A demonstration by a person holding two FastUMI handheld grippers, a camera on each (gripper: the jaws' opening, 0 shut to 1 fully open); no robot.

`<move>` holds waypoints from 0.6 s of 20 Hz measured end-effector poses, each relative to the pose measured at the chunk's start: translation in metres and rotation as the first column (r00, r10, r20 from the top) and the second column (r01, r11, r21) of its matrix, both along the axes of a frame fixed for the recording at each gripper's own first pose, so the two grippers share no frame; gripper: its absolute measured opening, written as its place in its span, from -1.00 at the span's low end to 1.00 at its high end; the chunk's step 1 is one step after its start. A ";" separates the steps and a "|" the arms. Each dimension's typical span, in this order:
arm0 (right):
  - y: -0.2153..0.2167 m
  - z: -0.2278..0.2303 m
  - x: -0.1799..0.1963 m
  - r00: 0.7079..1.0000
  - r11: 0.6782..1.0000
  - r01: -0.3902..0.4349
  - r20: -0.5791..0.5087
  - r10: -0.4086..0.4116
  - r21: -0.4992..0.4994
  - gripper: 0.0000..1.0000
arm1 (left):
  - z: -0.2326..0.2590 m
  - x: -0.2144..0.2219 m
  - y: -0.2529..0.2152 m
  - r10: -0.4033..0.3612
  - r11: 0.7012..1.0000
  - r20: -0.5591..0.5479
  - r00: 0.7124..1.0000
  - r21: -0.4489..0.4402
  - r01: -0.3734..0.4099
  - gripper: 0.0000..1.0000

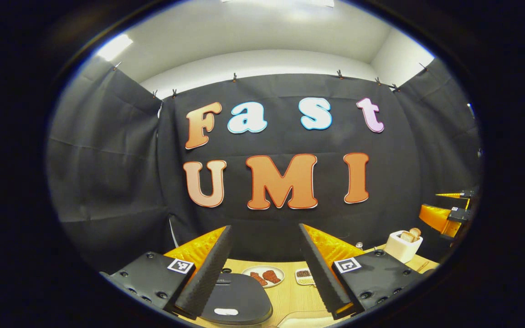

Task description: Close the left gripper, press the button to open the rice cooker; take a wooden spoon from the chopstick holder with the right hand, scoop a spoonful of rice and pour it into the rice cooker, then put the wooden spoon back into the chopstick holder.

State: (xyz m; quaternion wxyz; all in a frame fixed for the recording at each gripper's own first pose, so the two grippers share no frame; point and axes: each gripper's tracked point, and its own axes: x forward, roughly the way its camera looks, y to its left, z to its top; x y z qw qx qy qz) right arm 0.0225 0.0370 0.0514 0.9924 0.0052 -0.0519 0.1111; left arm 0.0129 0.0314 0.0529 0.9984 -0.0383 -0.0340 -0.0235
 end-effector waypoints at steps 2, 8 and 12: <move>0.003 0.001 -0.003 1.000 1.000 -0.004 0.004 0.004 0.005 0.83 | -0.001 -0.003 -0.004 0.000 1.000 0.007 1.000 0.026 0.000 0.96; 0.010 0.008 0.002 0.999 1.000 -0.014 0.034 0.013 0.018 0.74 | 0.002 -0.003 -0.003 0.018 1.000 0.010 1.000 0.014 -0.018 0.93; 0.015 0.010 0.008 0.999 0.999 -0.034 0.042 0.033 0.037 0.74 | -0.003 -0.005 -0.003 0.016 1.000 -0.004 1.000 0.000 -0.016 0.87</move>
